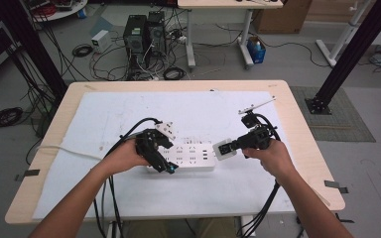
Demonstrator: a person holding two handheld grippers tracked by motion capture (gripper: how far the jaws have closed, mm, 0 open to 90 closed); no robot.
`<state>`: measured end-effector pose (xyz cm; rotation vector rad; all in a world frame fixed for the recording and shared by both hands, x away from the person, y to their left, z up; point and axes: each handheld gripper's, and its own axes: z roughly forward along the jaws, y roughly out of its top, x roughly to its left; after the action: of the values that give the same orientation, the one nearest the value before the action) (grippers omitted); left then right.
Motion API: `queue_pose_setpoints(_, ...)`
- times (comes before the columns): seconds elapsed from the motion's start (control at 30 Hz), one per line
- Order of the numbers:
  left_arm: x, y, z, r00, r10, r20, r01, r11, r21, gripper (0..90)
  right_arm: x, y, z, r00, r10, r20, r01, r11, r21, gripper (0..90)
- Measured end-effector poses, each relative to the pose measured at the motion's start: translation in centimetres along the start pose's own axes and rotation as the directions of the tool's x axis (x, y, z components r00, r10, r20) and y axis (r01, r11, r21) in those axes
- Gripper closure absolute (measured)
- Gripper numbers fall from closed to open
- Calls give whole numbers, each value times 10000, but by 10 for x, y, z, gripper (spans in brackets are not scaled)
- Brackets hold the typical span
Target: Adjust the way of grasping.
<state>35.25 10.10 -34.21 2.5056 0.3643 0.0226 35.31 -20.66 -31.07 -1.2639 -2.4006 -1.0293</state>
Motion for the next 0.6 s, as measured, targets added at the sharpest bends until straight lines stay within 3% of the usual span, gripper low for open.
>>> queue_pose_setpoints(0.03, 2, -2, -2, 10000, -1, -17, 1, 10000, 37, 191, 2, 1, -2, 9989, -451, 108, 448, 9987, 228, 623)
queue_pose_setpoints(0.17, 5, -9, -6, 9998, -205, -54, 205, 9998, 7, 191, 6, 3, -3, 9948, -937, 389, 917, 9944, 523, 623)
queue_pose_setpoints(0.33, 10, -17, -9, 9983, -577, 70, 574, 9978, 341, 191, 8, 3, -7, 9878, -1375, 738, 1301, 9867, 972, 623)
queue_pose_setpoints(0.47, 12, -21, -10, 9975, -656, 247, 641, 9963, 571, 191, 9, 3, -10, 9835, -1602, 839, 1498, 9816, 1185, 623)
queue_pose_setpoints(0.6, 13, -24, -16, 9977, -613, 299, 590, 9956, 727, 191, 11, 3, -13, 9722, -2139, 952, 1992, 9693, 1439, 623)
